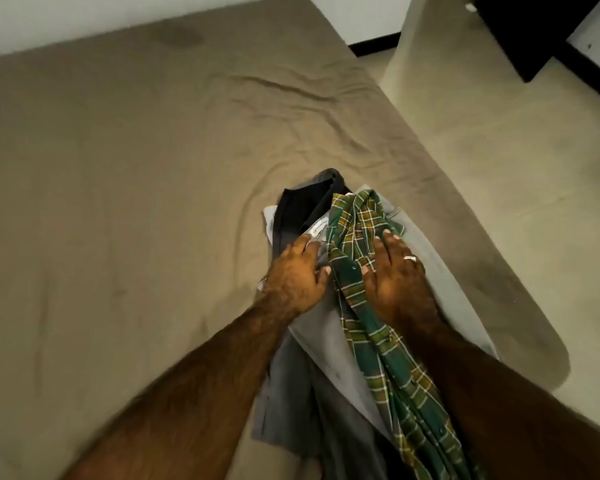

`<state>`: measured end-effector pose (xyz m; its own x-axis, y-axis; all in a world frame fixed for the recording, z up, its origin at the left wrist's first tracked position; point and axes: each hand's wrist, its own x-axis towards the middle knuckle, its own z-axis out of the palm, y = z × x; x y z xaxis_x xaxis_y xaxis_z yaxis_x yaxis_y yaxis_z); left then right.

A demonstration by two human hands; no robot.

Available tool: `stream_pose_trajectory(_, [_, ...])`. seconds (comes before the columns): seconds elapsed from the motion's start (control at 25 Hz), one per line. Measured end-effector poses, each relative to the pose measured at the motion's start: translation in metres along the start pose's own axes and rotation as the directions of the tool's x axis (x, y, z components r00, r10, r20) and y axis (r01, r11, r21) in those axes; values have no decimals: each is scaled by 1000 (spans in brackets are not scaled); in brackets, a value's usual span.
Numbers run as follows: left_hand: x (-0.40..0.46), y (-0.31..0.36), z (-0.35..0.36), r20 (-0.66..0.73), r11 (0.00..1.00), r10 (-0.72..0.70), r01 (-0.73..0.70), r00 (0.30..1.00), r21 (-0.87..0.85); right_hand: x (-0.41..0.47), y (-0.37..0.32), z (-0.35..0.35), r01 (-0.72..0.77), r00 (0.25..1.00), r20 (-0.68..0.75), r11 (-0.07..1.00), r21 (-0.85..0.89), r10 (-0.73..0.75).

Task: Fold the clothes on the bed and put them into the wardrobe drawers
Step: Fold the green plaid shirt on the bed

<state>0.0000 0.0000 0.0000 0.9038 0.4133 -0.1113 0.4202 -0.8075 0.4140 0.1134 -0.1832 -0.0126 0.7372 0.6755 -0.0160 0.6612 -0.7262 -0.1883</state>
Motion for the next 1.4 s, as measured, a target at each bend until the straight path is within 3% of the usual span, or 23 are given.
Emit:
stream_pose_trajectory(0.08, [26,3,26,102,995,-47,56,994,-85,12,16,26,-70,997,31,997,13,69])
stream_pose_trajectory(0.28, [89,20,84,108,991,-110,117,988,-62,51,60,81,-264,961,118,955,135,249])
stream_pose_trajectory(0.44, [119,33,105,194,942,-334,332,922,44,66,71,91,-397,907,229,899,185,353])
stream_pose_trajectory(0.6, [114,26,106,118,850,-447,463,886,-252,65,74,88,-462,887,199,799,384,417])
stream_pose_trajectory(0.72, [106,22,74,39,672,-516,433,856,-601,60,65,61,-505,839,188,601,620,510])
stream_pose_trajectory(0.8, [104,26,44,145,402,-551,414,822,-817,60,56,42,-509,822,218,506,696,526])
stream_pose_trajectory(0.88, [96,32,5,240,169,-497,365,833,-915,59,38,15,-514,825,260,475,715,501])
stream_pose_trajectory(1.0, [76,55,-72,204,81,-405,257,891,-963,62,1,-40,-474,856,253,490,732,450])
stream_pose_trajectory(1.12, [35,58,-156,126,199,-303,191,945,-961,53,-50,-100,-358,926,188,600,716,327])
stream_pose_trajectory(1.24, [-10,56,-239,76,403,-126,121,989,-907,35,-106,-157,-183,983,120,694,696,139])
stream_pose_trajectory(1.4, [-115,50,-375,7,573,32,-12,999,-819,-13,-210,-254,-21,1000,20,759,650,11])
